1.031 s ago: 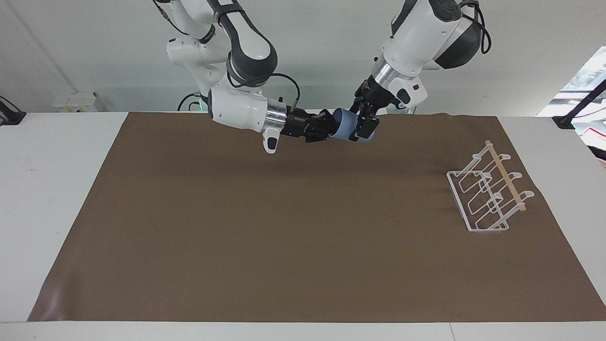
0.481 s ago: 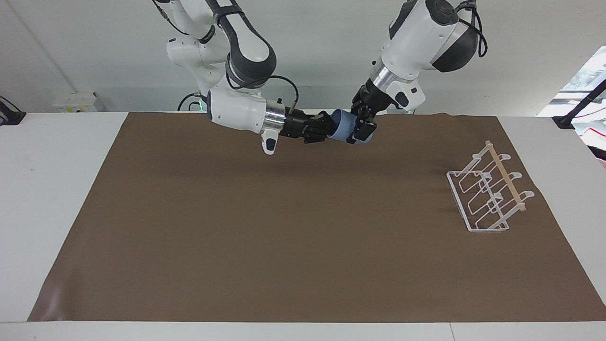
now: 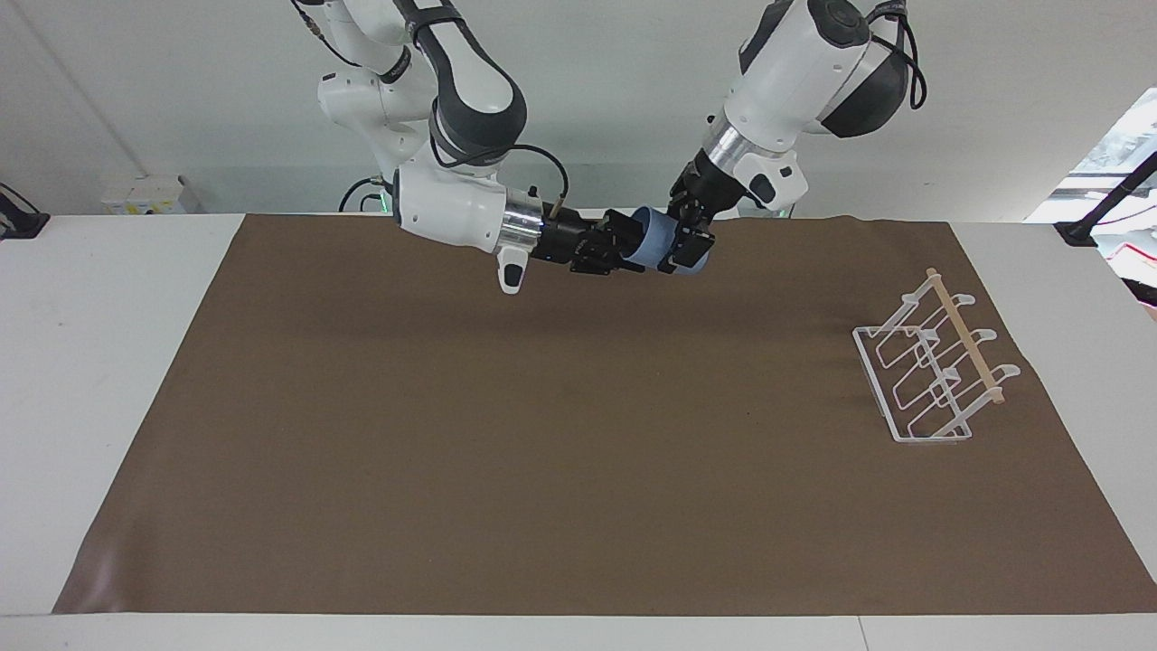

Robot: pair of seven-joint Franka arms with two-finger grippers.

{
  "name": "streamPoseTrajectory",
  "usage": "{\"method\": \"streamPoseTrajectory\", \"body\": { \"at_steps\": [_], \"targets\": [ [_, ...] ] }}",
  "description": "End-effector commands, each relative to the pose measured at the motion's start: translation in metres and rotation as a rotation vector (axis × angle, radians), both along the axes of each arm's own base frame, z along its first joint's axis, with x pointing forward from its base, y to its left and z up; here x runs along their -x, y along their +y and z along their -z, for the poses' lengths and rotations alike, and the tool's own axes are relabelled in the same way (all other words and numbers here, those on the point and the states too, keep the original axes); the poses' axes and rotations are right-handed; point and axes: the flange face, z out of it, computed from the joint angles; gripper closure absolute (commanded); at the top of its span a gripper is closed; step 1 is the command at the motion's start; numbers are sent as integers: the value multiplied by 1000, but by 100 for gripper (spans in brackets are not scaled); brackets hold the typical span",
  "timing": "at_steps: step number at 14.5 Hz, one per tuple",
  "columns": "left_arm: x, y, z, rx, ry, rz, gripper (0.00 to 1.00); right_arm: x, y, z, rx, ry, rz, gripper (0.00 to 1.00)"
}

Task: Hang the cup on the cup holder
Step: 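Pull the cup away with the left gripper while the right gripper retracts, then move the held cup with the left gripper onto the wire rack hook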

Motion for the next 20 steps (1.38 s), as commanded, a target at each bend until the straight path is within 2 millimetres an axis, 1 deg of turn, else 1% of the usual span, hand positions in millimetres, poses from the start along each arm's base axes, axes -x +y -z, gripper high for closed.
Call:
{"method": "streamPoseTrajectory", "body": {
  "at_steps": [1, 3, 4, 5, 6, 7, 8, 9, 10, 11, 12, 13, 14, 15, 16, 17, 18, 19, 20],
  "targets": [
    [-12, 40, 8, -78, -4, -19, 100, -21, -59, -16, -32, 5, 9, 0],
    [-17, 56, 15, -166, -31, -18, 100, -32, -111, -15, 32, -30, -46, 0],
    [-19, 63, 20, -260, -53, -1, 100, -34, -132, -15, 96, -54, -56, 0],
    [-20, 69, 26, -352, -61, 15, 100, -31, -146, -18, 183, -82, -69, 0],
    [-22, 76, 31, -449, -75, 32, 100, -33, -167, -13, 287, -97, -87, 0],
    [-29, 84, 47, -554, -68, 53, 100, -34, -187, -7, 397, -113, -114, 0],
    [-38, 89, 69, -670, -57, 82, 100, -34, -207, -2, 503, -121, -143, 0],
    [-46, 98, 87, -793, -50, 110, 100, -34, -224, 0, 597, -128, -159, 0],
    [-53, 107, 99, -917, -55, 136, 100, -33, -237, 0, 697, -139, -185, 0],
    [-58, 118, 106, -1037, -56, 157, 100, -31, -254, -3, 792, -151, -205, 0],
    [-62, 128, 107, -1176, -65, 176, 100, -30, -265, -15, 899, -180, -226, 0],
    [-65, 136, 110, -1267, -84, 195, 100, -29, -270, -32, 997, -219, -248, 0],
    [-69, 141, 114, -1329, -103, 209, 100, -27, -275, -53, 1084, -242, -270, 0],
    [-77, 145, 123, -1404, -114, 230, 100, -22, -277, -74, 1148, -238, -286, 0],
    [-86, 151, 131, -1487, -122, 249, 100, -19, -283, -94, 1200, -222, -289, 0],
    [-92, 158, 132, -1554, -131, 253, 100, -16, -293, -114, 1244, -193, -293, 0],
    [-97, 161, 138, -1596, -139, 269, 100, -13, -305, -135, 1262, -178, -280, 0],
    [-107, 163, 149, -1638, -145, 280, 100, -7, -314, -158, 1263, -159, -269, 0],
    [-120, 163, 155, -1673, -152, 252, 100, -1, -317, -178, 1272, -149, -267, 0]
  ]
}}
